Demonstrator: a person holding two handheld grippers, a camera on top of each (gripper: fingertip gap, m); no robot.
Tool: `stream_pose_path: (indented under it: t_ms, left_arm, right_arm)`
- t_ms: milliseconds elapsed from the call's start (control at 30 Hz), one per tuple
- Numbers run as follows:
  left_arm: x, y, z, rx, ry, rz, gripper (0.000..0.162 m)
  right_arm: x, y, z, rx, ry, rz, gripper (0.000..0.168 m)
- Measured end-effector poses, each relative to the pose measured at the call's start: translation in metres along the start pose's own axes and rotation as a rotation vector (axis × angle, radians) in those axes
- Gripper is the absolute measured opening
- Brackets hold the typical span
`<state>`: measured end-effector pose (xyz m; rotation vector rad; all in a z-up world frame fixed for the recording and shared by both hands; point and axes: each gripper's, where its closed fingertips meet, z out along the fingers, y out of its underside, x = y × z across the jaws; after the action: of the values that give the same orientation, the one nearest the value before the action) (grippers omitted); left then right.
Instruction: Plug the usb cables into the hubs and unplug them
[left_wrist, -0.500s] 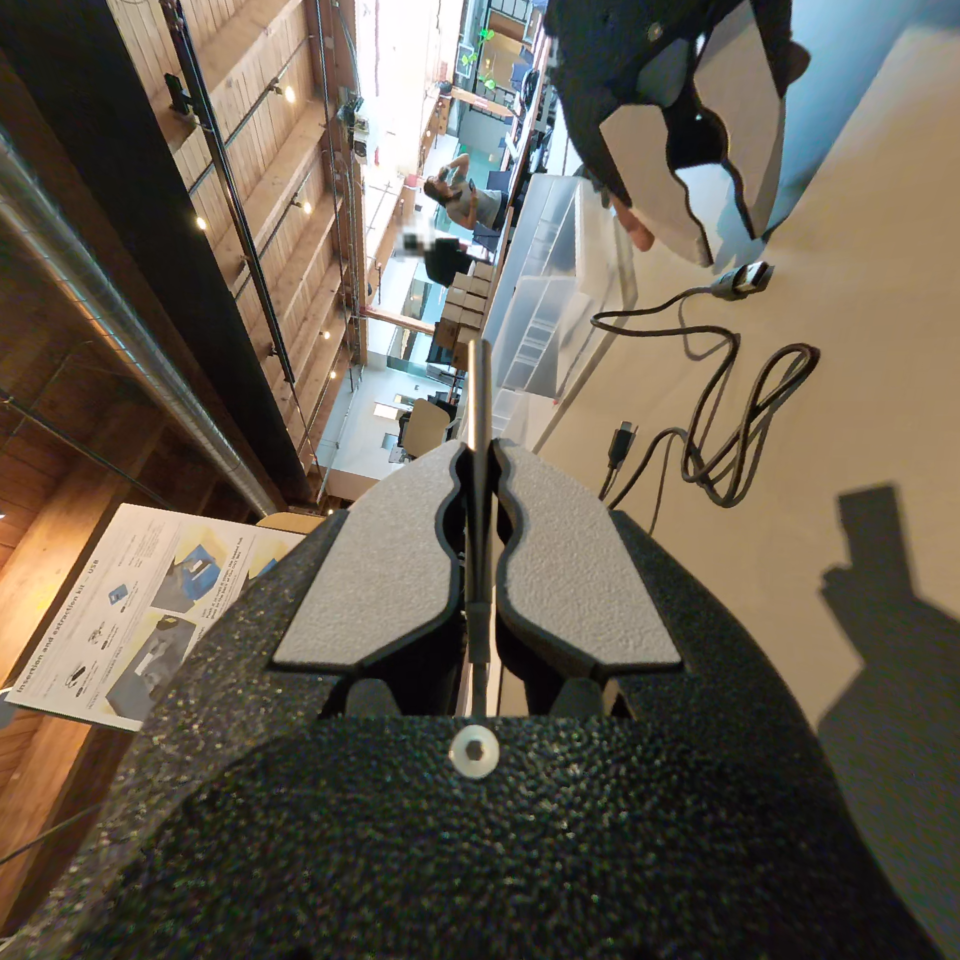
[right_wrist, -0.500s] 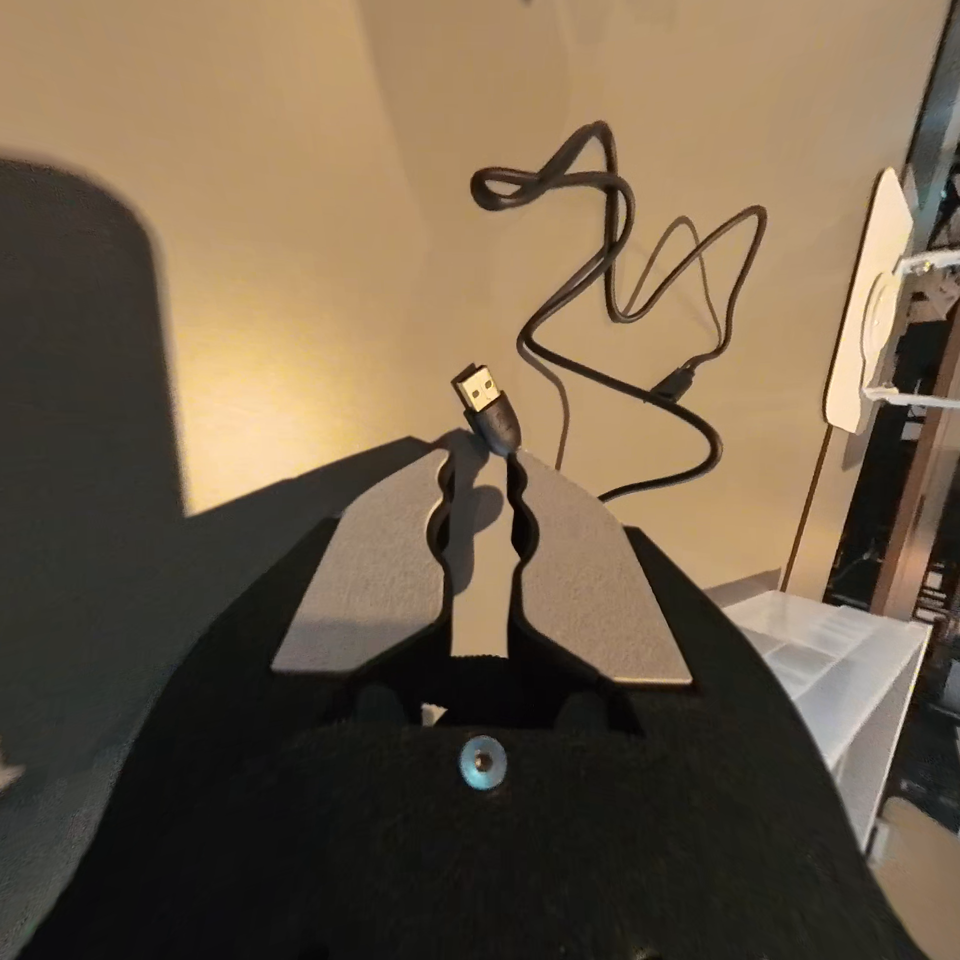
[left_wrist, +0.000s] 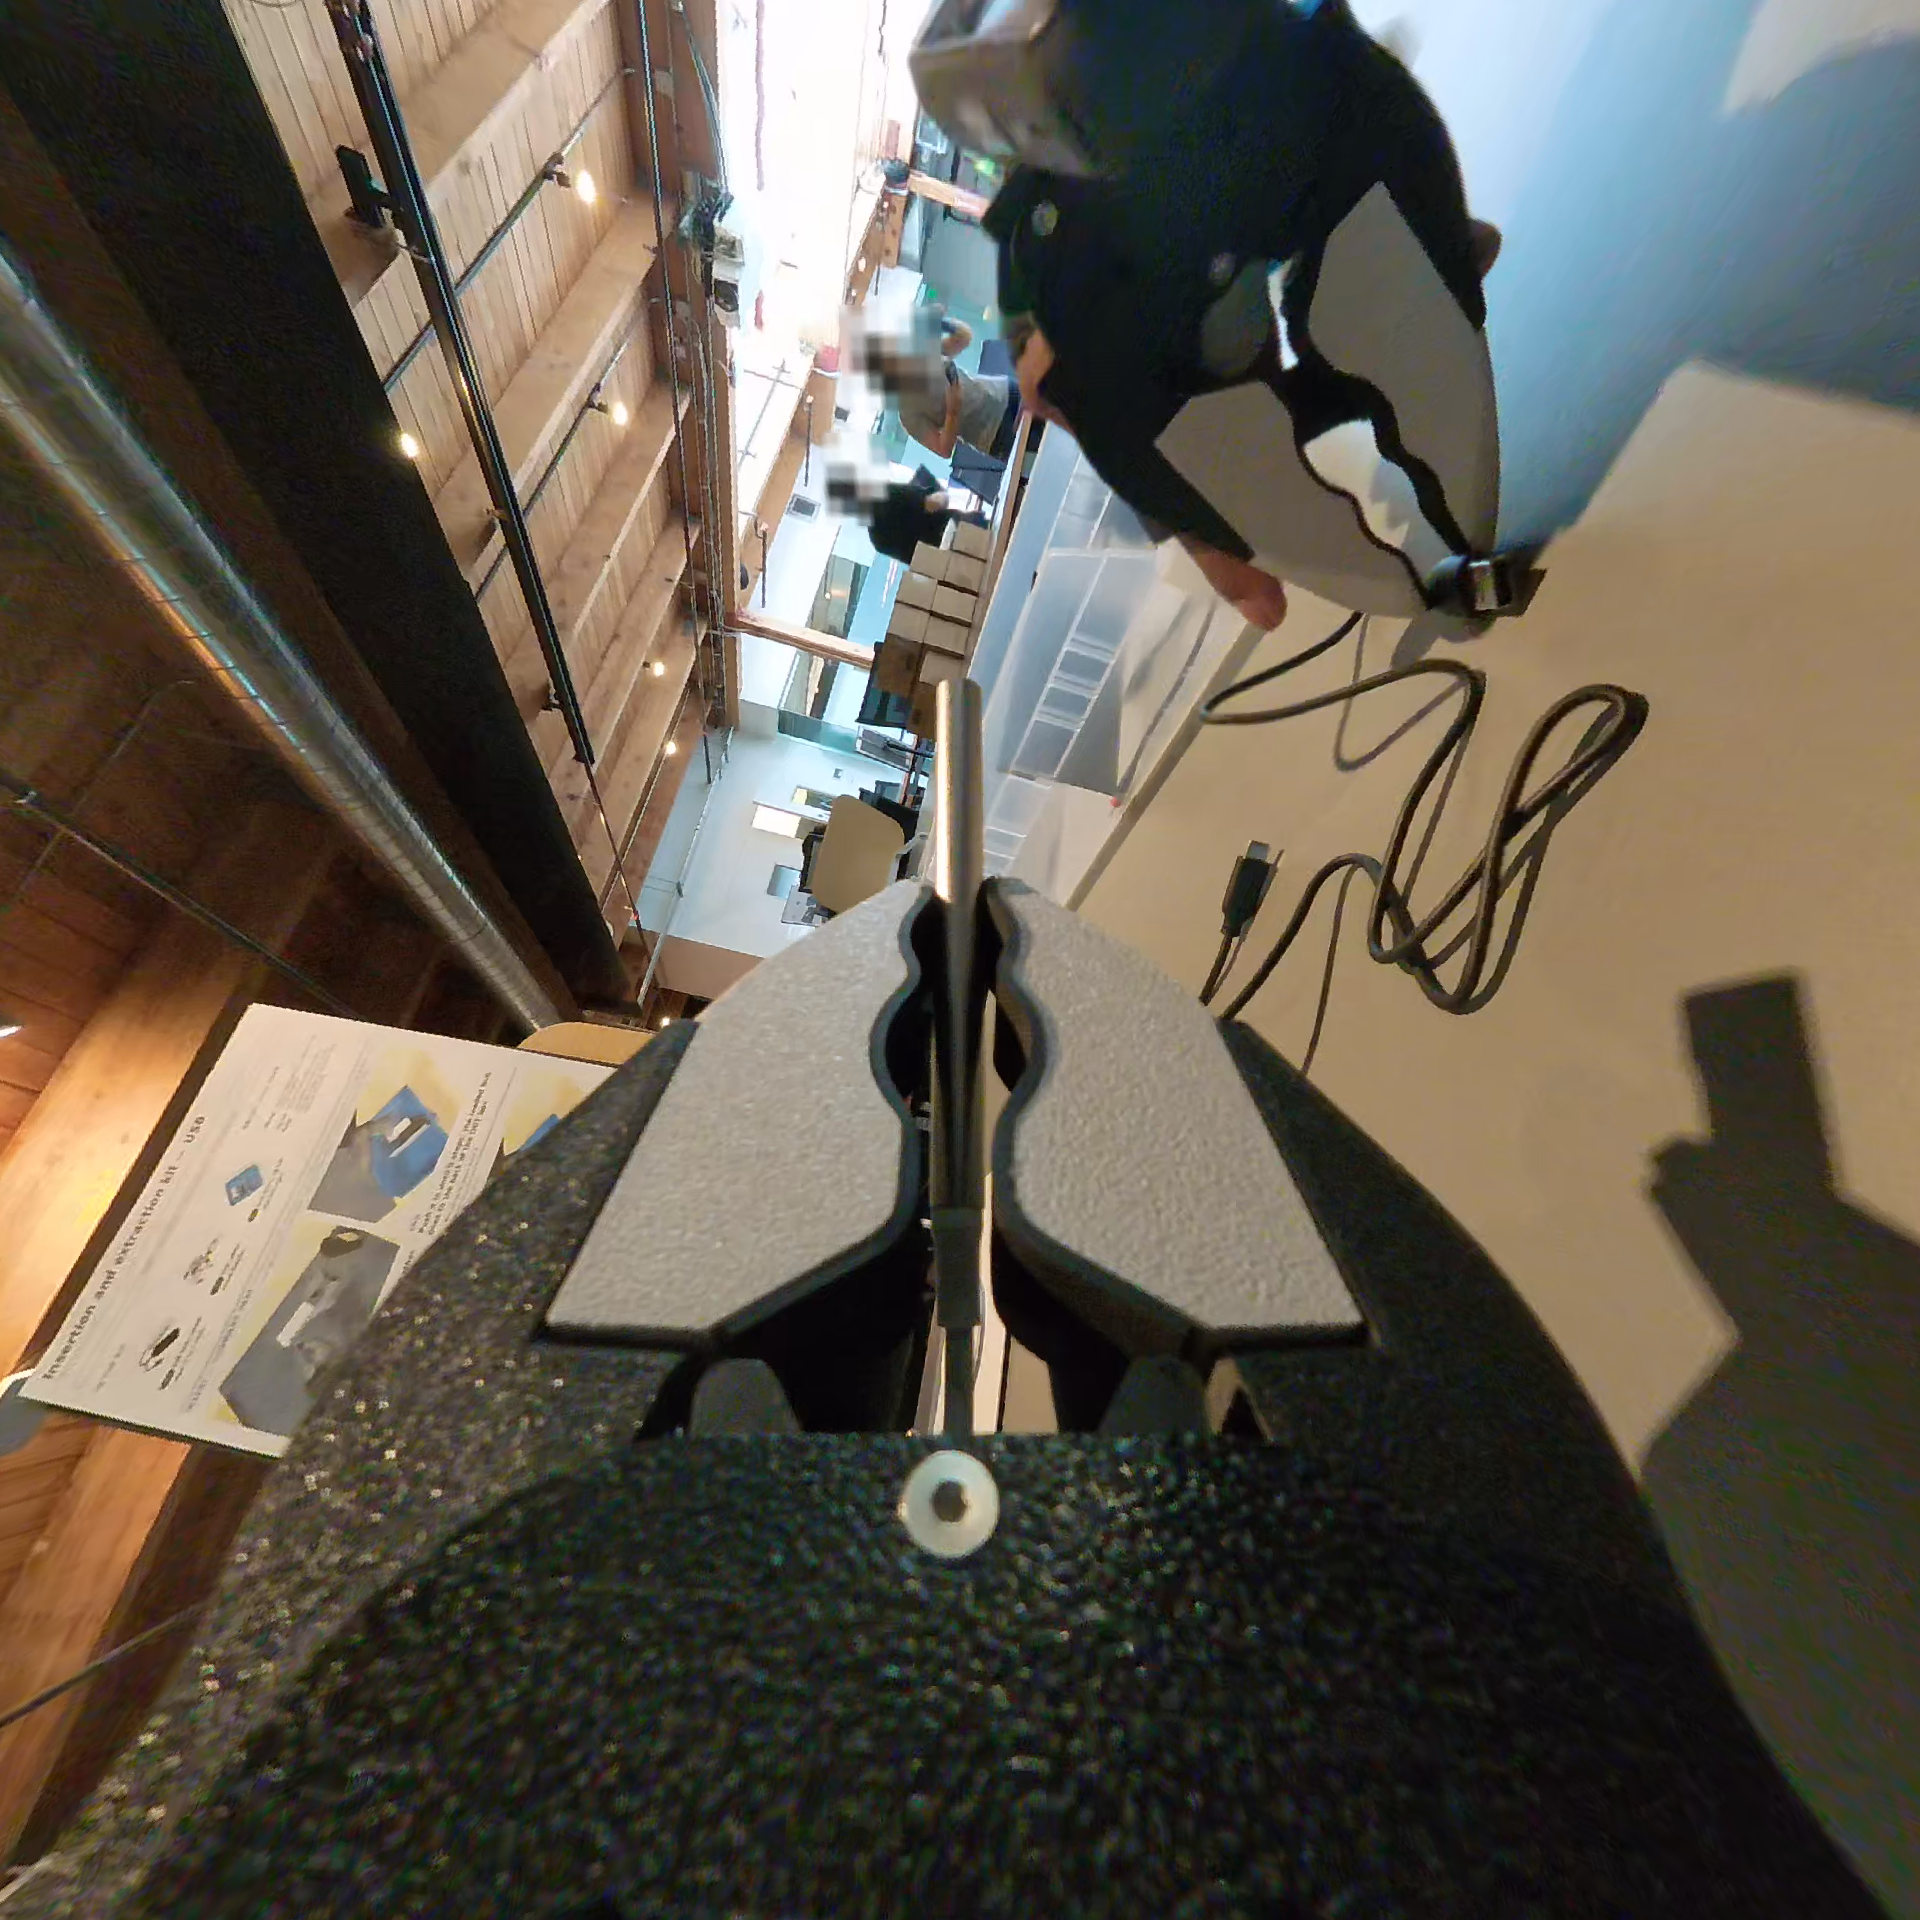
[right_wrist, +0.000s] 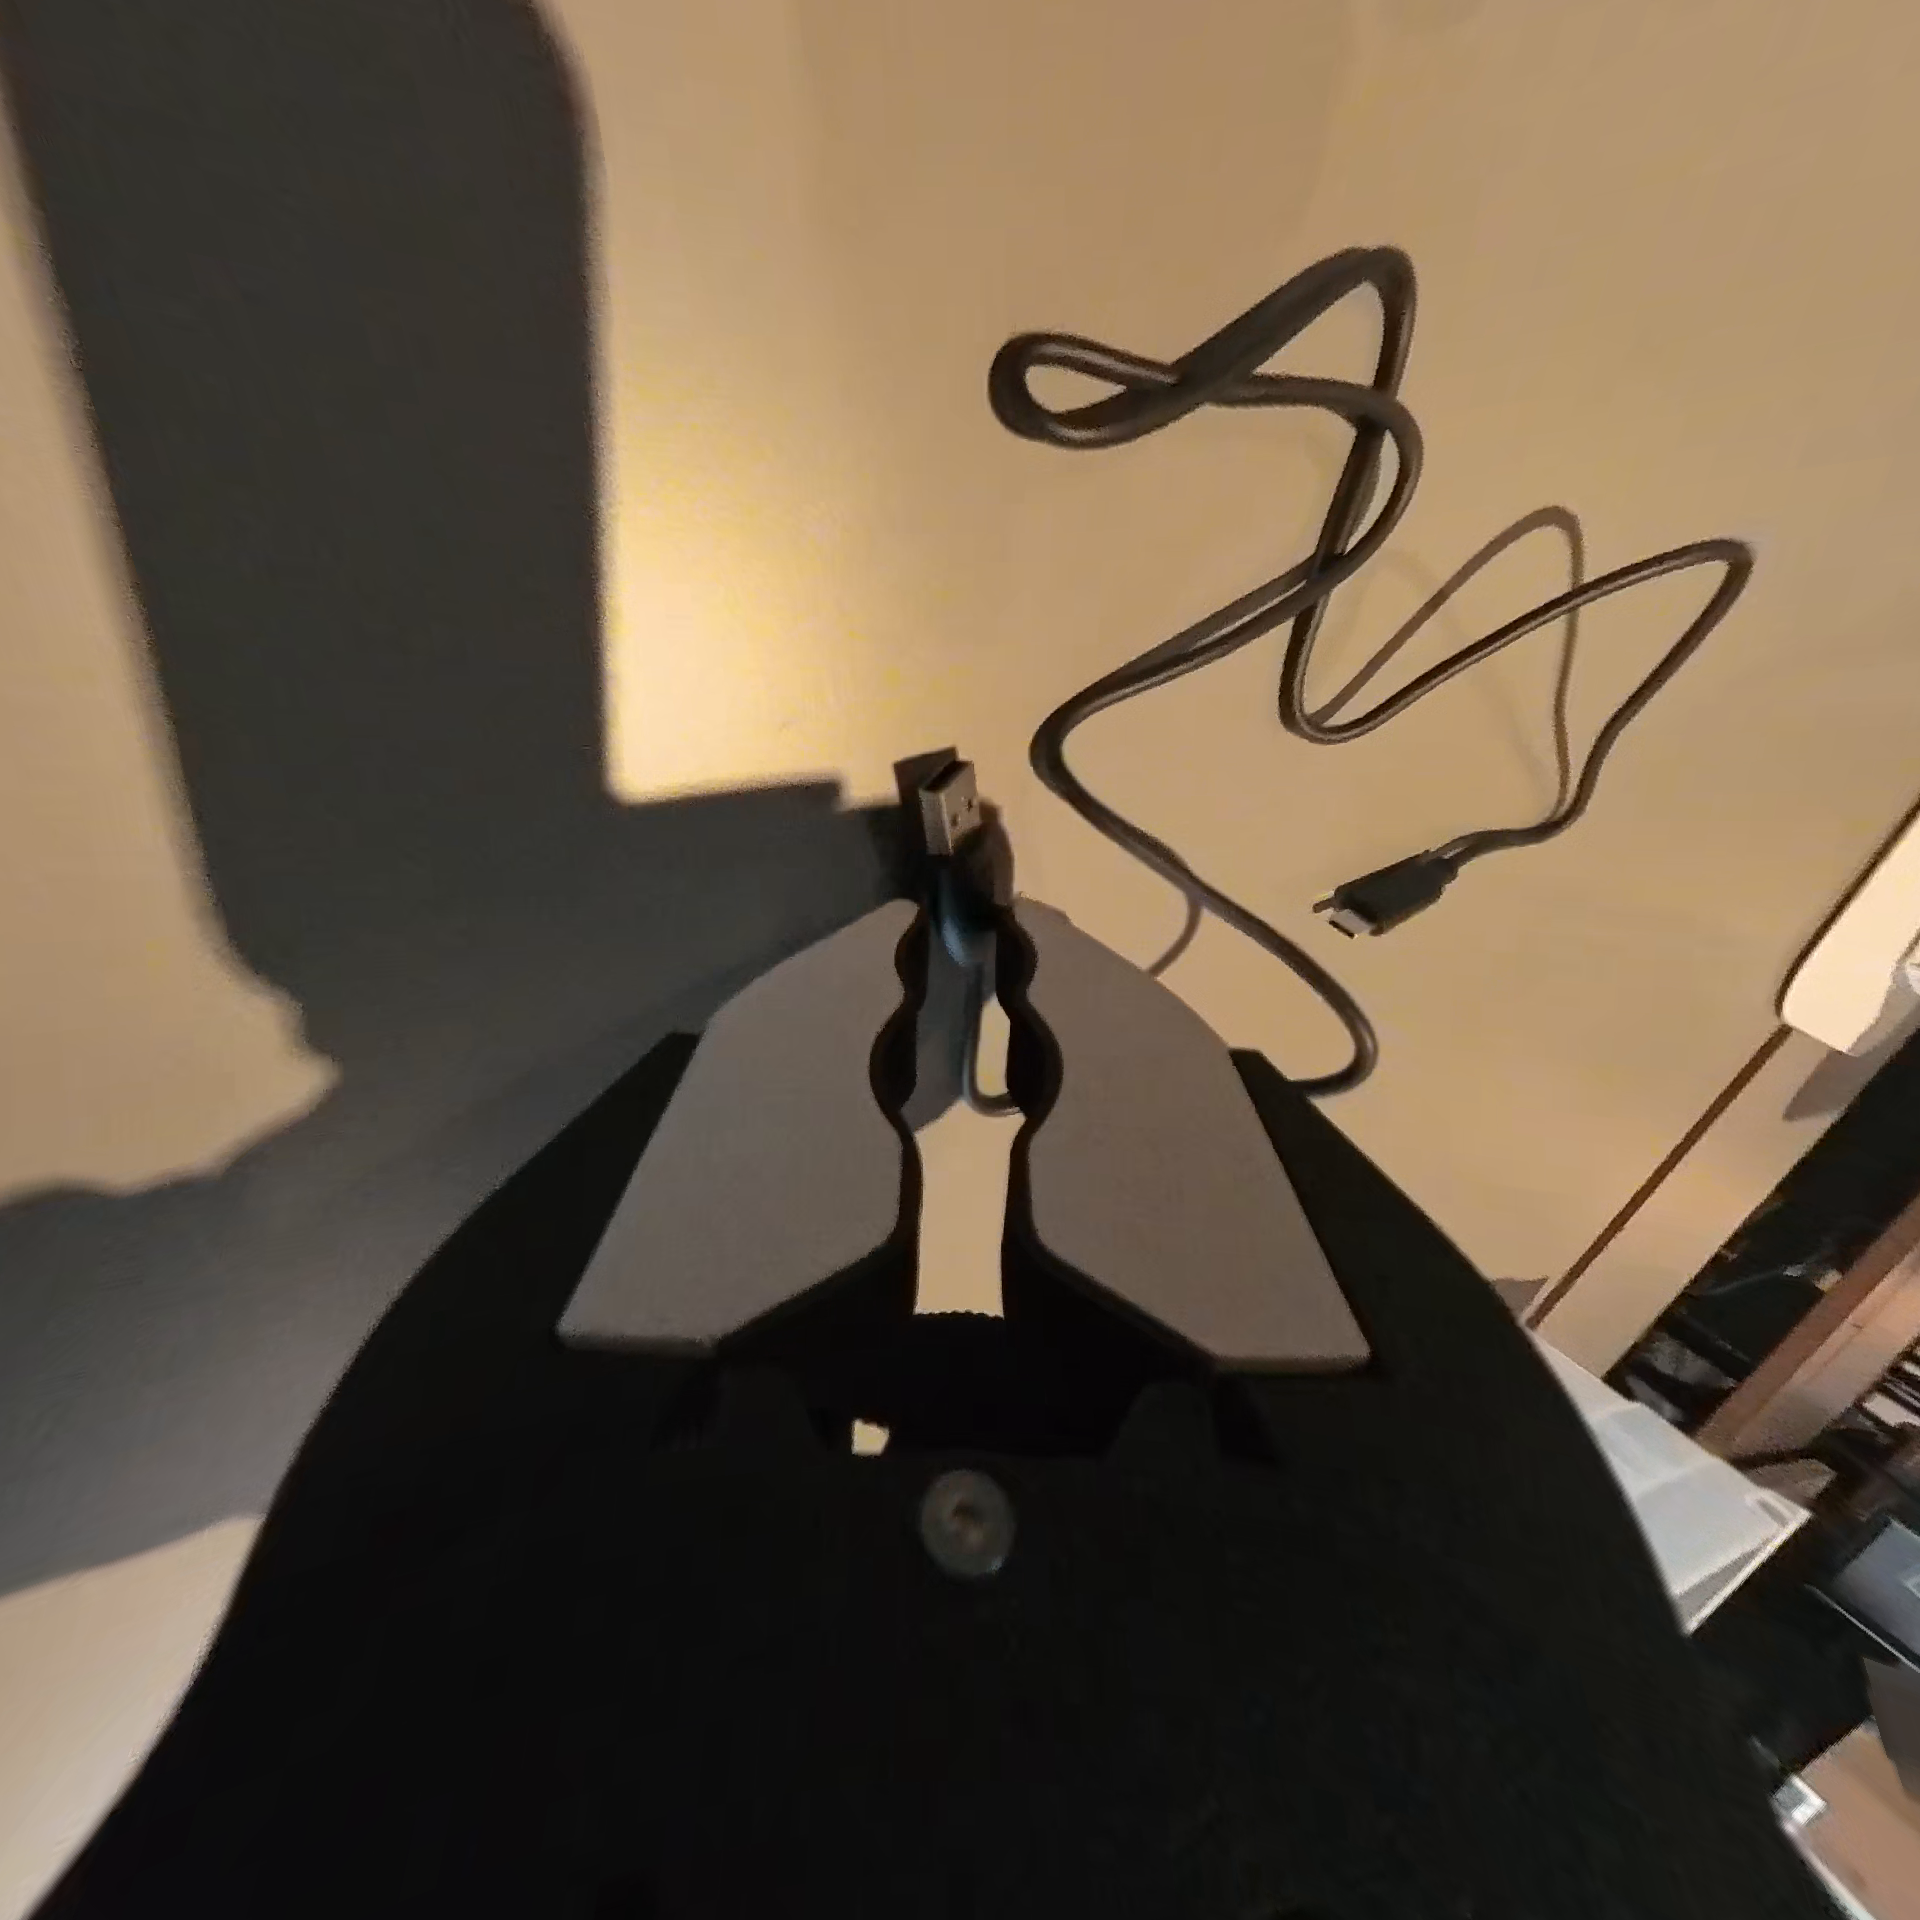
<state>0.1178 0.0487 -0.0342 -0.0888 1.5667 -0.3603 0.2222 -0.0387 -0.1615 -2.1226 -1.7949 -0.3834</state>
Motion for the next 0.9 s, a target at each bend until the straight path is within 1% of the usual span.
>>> stream_pose_path:
  t_ms: [100, 233, 467, 533, 600, 767, 833, 900]
  left_arm:
    - [0.000, -0.001, 0.000, 0.001, 0.001, 0.003, 0.007]
    - [0.000, -0.001, 0.000, 0.001, 0.000, 0.006, 0.007]
    - [0.000, 0.000, 0.000, -0.001, 0.003, 0.002, 0.007]
    - [0.001, 0.001, 0.000, -0.004, 0.012, 0.000, 0.007]
    - [0.006, 0.003, 0.001, -0.013, 0.039, 0.000, 0.007]
    - [0.024, 0.012, 0.007, -0.045, 0.129, -0.017, 0.007]
    - [0.029, 0.015, 0.008, -0.056, 0.159, -0.035, 0.007]
    - [0.033, 0.018, 0.009, -0.066, 0.187, -0.056, 0.007]
  right_arm:
    - [0.000, 0.000, 0.001, -0.030, -0.073, 0.030, 0.011]
    - [0.000, -0.001, 0.002, -0.026, -0.167, 0.103, 0.010]
    - [0.001, -0.006, 0.005, 0.046, -0.250, 0.224, 0.010]
    - [0.003, -0.008, 0.005, 0.082, -0.228, 0.248, 0.010]
    - [0.007, -0.013, 0.007, 0.154, -0.193, 0.296, 0.010]
    - [0.027, -0.030, 0.007, 0.432, -0.040, 0.481, 0.010]
    - [0.034, -0.029, 0.000, 0.445, 0.043, 0.495, 0.010]
    - [0.045, -0.038, -0.018, 0.515, 0.135, 0.515, 0.009]
